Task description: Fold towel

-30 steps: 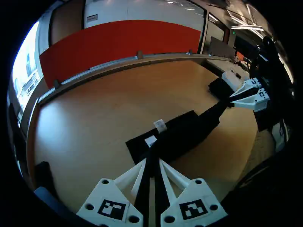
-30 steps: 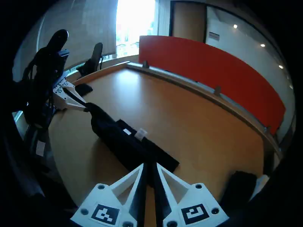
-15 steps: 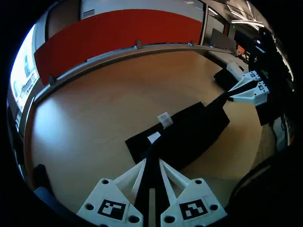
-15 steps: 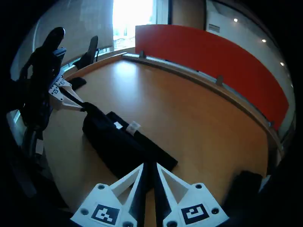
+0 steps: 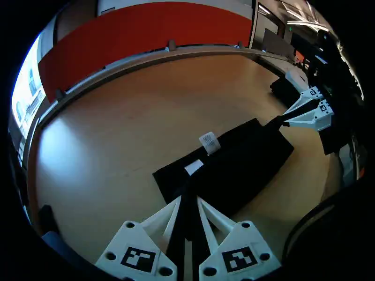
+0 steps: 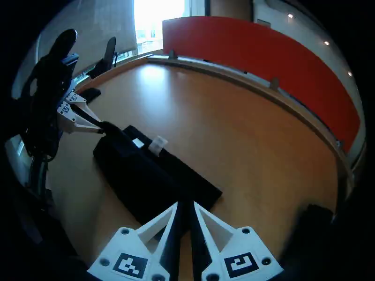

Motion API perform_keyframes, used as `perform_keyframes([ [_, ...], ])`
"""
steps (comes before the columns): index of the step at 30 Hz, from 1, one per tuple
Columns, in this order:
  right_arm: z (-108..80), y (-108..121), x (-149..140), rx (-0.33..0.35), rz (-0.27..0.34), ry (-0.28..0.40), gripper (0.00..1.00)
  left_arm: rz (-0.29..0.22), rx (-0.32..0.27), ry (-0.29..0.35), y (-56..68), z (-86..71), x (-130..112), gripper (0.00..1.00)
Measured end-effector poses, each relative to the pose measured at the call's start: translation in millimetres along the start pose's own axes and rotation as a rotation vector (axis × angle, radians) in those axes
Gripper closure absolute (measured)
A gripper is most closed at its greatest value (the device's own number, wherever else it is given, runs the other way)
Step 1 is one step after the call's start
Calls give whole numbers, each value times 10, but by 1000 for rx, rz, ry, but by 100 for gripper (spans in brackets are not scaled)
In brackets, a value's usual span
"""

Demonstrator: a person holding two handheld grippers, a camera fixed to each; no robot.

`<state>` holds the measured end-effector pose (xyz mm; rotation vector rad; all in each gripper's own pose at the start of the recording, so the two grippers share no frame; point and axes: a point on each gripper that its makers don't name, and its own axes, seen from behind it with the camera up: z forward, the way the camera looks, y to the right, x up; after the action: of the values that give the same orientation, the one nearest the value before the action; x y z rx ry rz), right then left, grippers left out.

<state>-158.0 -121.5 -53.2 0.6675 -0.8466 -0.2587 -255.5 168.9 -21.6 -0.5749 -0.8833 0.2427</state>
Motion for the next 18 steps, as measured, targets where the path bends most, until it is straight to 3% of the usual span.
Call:
perform_keyframes([
  [9, 208, 66, -79, 0, 8, -33, 90, 9, 9, -30, -35, 199, -90, 91],
  [15, 304, 104, -119, -6, 9, -48, 88, 15, 19, -42, -78, 289, -139, 81],
  [18, 343, 122, -145, -11, 10, -55, 81, 19, 33, -43, -120, 328, -156, 75],
])
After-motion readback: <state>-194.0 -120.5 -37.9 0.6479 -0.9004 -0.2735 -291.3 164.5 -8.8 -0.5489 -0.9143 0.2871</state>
